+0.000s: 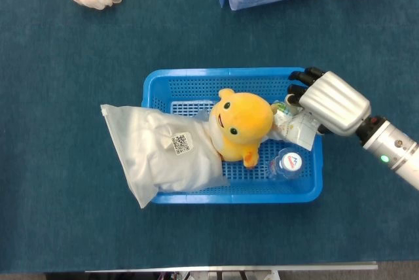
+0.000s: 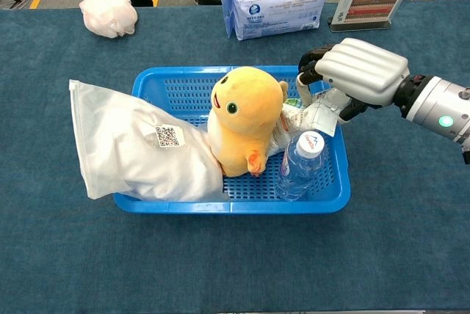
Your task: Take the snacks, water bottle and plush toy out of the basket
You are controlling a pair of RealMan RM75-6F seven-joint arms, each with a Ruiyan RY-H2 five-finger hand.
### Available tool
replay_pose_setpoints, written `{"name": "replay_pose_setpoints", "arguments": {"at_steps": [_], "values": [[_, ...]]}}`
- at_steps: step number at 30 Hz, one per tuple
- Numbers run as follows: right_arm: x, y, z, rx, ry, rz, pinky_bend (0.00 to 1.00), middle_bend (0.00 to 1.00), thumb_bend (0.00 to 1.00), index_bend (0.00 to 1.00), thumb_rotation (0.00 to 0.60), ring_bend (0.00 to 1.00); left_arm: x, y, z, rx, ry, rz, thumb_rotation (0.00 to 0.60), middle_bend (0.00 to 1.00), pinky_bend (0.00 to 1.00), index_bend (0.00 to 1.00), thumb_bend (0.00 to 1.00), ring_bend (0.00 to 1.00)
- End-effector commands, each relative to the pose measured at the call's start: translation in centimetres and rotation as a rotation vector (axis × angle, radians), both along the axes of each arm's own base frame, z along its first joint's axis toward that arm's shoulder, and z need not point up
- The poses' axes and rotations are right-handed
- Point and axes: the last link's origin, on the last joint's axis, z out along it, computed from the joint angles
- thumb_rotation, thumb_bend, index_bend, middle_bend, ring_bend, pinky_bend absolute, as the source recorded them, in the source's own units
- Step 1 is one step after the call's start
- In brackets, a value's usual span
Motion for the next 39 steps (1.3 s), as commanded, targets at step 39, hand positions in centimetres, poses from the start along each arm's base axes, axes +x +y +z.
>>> {"name": "replay_pose_setpoints", "arguments": {"at_steps": [39], "values": [[-0.4, 5.1, 12.9, -0.448, 0.049, -0.037, 0.32, 0.5, 0.55, 0.88, 0.6, 0.26, 1.1, 0.8, -0.5, -0.013, 0.008, -0.032, 0.6, 0.37, 0.52, 0.41, 0.25, 0.33]]}}
